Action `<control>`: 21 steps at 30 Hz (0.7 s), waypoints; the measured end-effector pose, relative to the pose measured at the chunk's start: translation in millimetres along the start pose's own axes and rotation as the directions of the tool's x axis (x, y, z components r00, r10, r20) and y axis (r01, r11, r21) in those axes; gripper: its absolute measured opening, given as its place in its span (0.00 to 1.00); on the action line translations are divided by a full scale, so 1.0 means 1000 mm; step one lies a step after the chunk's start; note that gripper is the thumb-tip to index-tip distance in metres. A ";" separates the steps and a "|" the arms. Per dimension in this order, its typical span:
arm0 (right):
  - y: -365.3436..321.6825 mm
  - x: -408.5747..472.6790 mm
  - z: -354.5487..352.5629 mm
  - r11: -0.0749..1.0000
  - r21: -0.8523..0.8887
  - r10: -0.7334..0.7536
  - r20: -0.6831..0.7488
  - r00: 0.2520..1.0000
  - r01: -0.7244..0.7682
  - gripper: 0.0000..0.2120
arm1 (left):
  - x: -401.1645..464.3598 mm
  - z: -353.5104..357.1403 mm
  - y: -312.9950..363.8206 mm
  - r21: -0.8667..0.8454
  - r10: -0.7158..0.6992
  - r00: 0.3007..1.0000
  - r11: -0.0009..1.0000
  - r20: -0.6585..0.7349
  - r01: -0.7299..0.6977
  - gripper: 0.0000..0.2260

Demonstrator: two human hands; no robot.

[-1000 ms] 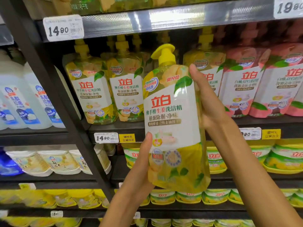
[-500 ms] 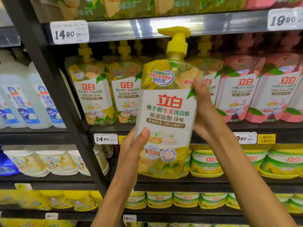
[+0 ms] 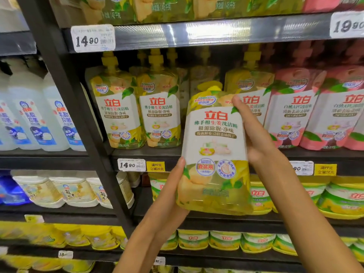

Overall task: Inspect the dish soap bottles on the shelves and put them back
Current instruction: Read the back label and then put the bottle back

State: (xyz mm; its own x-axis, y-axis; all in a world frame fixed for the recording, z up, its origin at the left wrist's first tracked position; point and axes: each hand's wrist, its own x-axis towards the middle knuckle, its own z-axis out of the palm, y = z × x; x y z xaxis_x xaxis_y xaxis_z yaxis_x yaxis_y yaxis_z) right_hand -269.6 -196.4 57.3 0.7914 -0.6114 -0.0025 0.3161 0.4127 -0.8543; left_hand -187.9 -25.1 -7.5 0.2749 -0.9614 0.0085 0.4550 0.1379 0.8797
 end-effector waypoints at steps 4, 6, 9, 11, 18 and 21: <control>0.002 0.004 -0.006 0.991 -0.073 0.111 -0.031 0.993 -0.113 0.18 | 0.002 -0.001 -0.008 -0.096 -0.076 0.996 0.992 0.048 0.081 0.25; 0.005 0.005 -0.010 0.989 -0.071 0.131 -0.018 0.991 -0.132 0.17 | 0.002 -0.003 -0.011 -0.090 -0.070 0.996 0.993 0.047 0.074 0.25; 0.008 0.007 -0.014 0.988 -0.069 0.140 0.017 0.990 -0.138 0.16 | -0.003 -0.007 -0.006 -0.177 -0.043 0.995 0.982 0.091 0.059 0.27; 0.011 0.010 -0.016 0.989 -0.035 0.143 0.023 0.989 -0.142 0.15 | -0.001 0.001 0.010 -0.140 -0.070 0.995 0.987 0.078 0.080 0.25; 0.014 0.016 -0.019 0.982 0.023 0.185 0.057 0.981 -0.187 0.18 | -0.006 0.012 0.041 -0.218 -0.067 0.974 0.969 0.215 0.115 0.21; 0.012 0.017 -0.021 0.978 0.008 0.207 0.081 0.975 -0.208 0.21 | -0.008 0.004 0.038 -0.262 -0.028 0.960 0.959 0.277 0.104 0.20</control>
State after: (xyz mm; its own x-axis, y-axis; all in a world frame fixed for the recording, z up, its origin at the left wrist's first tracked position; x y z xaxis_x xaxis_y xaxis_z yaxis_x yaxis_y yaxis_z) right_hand -263.6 -215.6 36.6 0.8794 -0.4559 -0.1369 0.1488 0.5363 -0.8308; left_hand -176.3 -13.1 27.4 0.0165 -0.9932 0.1151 0.6873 0.0948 0.7201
